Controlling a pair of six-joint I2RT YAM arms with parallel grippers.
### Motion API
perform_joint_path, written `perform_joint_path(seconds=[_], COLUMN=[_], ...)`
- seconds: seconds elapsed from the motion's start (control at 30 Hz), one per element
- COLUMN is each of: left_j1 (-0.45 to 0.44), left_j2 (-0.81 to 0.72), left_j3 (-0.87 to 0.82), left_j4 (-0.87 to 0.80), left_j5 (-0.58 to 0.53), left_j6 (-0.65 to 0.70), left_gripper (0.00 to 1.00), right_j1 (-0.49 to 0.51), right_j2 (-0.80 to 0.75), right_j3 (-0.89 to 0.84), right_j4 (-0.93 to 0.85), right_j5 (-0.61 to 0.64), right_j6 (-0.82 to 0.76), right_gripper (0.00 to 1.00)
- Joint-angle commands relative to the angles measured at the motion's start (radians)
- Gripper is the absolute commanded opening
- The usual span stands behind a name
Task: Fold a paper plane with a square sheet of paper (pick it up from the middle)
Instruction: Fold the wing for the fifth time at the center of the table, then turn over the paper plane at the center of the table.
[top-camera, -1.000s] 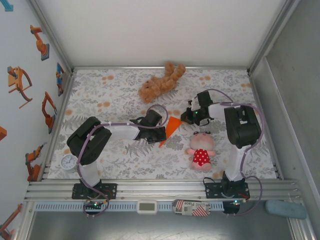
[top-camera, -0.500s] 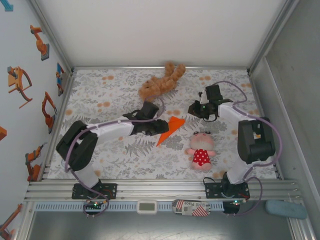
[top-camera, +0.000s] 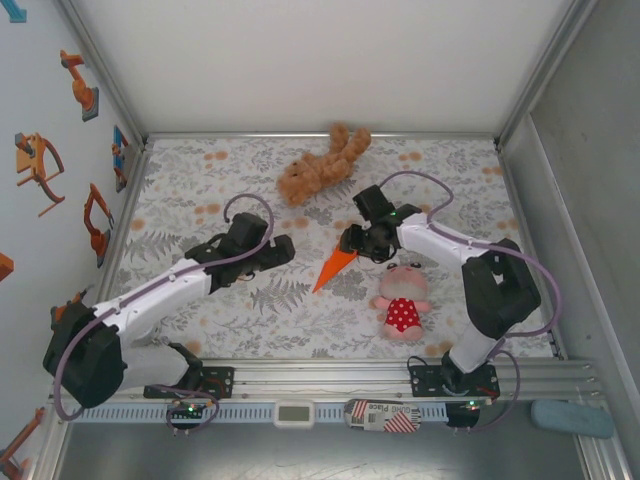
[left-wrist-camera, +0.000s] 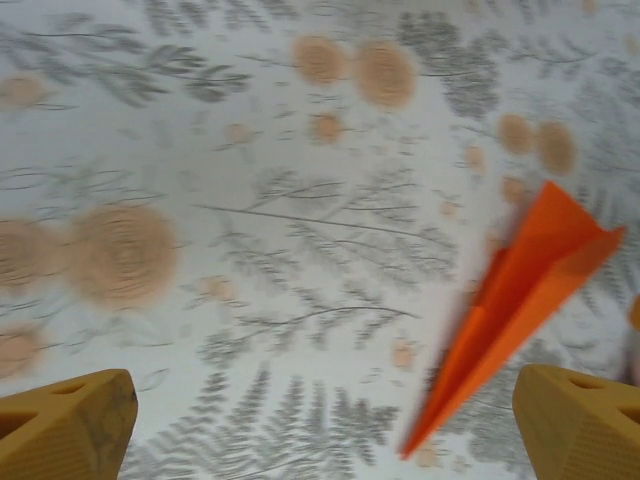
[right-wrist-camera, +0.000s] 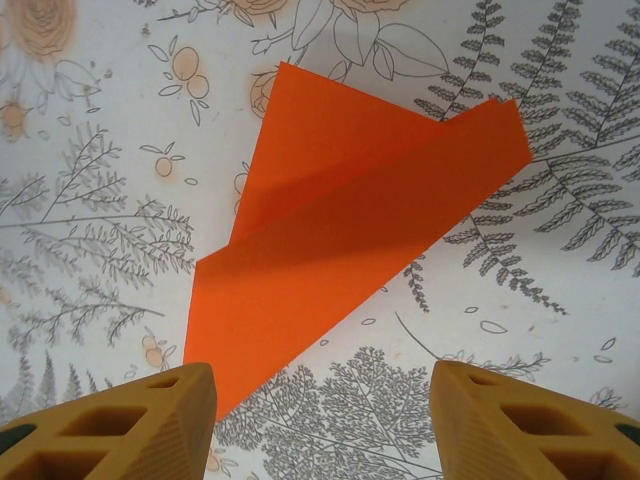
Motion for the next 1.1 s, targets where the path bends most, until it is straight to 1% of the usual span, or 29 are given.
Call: perform_joint_path(seconds=[0.0, 0.07, 0.23, 0.47, 0.63, 0.9, 0.97, 1.07], left_j1=[0.023, 0.035, 0.044, 0.045, 0.046, 0.047, 0.046, 0.046], left_j2=[-0.056, -0.070, -0.079, -0.060, -0.038, -0.008, -0.001, 0.011], left_j3=[-0.036, -0.055, -0.068, -0.077, -0.076, -0.067, -0.063, -0.059], left_j4=[-0.062, -0.071, -0.102, -0.101, -0.098, -0.085, -0.085, -0.084], left_j5=[-0.087, -0.091, -0.106, -0.090, -0.077, -0.063, -0.060, -0.054], left_j6=[0.003, 0.004, 0.026, 0.045, 0.049, 0.049, 0.051, 0.052], left_gripper=[1.00, 0.96, 0.96, 0.96, 0.96, 0.96, 0.96, 0.96], right_j1=[0.047, 0.070, 0.107, 0.132, 0.144, 0.147, 0.149, 0.149], right_j2=[0.040, 0.070, 0.144, 0.190, 0.193, 0.150, 0.145, 0.156], right_j3=[0.067, 0.097, 0.161, 0.191, 0.194, 0.167, 0.169, 0.179], right_j4=[-0.065, -0.089, -0.117, -0.156, -0.174, -0.199, -0.199, -0.194], right_j5=[0.150, 0.182, 0.205, 0.297, 0.313, 0.331, 0.326, 0.309], right_j6=[0.125, 0.154, 0.212, 0.255, 0.268, 0.311, 0.313, 0.311], right_gripper=[0.59, 0.60, 0.61, 0.60, 0.58, 0.50, 0.51, 0.55])
